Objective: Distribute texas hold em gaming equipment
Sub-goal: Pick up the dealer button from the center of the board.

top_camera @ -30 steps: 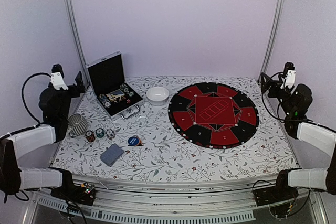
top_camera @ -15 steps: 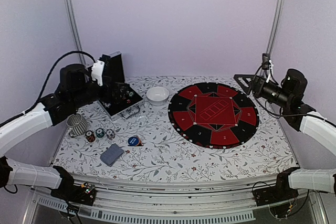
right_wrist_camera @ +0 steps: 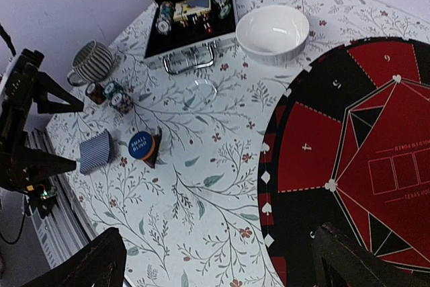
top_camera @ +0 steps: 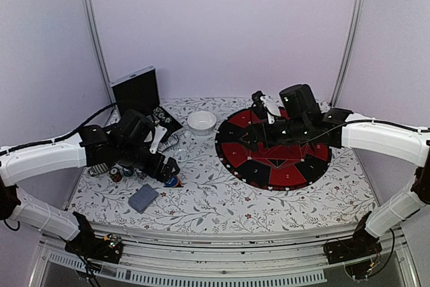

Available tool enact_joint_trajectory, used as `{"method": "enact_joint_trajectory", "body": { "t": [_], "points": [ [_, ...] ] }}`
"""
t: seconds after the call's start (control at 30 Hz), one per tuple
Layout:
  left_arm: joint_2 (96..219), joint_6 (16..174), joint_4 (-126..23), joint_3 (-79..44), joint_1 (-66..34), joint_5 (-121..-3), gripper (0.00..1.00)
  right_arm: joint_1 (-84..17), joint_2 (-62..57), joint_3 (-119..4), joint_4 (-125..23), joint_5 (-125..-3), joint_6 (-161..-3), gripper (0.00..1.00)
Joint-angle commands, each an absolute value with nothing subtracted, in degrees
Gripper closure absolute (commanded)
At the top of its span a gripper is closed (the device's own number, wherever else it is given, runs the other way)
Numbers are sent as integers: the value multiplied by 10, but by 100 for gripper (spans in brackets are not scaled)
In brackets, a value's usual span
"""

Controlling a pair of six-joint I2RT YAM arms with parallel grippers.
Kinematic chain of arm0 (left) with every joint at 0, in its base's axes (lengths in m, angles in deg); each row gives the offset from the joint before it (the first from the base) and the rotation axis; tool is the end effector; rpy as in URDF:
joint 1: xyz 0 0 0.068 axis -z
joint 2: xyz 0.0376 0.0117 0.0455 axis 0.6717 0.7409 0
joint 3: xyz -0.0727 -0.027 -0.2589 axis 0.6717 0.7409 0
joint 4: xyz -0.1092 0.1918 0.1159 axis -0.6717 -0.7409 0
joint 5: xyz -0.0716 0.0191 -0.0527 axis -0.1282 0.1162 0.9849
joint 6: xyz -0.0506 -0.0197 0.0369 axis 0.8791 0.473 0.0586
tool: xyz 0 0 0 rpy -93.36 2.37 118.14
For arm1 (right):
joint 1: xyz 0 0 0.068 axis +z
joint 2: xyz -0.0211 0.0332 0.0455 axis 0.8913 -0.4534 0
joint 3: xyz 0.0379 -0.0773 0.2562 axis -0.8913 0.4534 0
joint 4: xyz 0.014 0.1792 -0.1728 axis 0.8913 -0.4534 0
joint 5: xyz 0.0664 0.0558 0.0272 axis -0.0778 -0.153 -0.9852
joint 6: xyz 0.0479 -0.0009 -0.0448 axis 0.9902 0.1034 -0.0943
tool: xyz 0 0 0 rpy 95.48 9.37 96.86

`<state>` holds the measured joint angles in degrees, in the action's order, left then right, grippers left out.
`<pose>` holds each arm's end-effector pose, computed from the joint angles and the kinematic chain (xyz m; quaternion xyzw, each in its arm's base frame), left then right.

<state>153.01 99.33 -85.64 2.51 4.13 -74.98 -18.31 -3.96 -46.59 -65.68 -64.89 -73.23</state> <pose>0.1770 -0.1792 0.2441 0.2304 0.9139 -0.1390 0.3039 0.2295 0.2376 0.2900 -0.2532 0.8396 0.2939 0.3802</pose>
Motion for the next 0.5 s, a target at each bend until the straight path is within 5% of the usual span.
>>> {"method": "enact_joint_trajectory", "body": {
  "t": [0.0,0.47],
  "points": [
    [1550,1008,-881,31,44,-784,2,-167,-71,-500,-735,-591,-754,1],
    [1706,988,-813,18,-37,-682,14,-165,-90,-486,-744,-562,-752,1]
  ]
}}
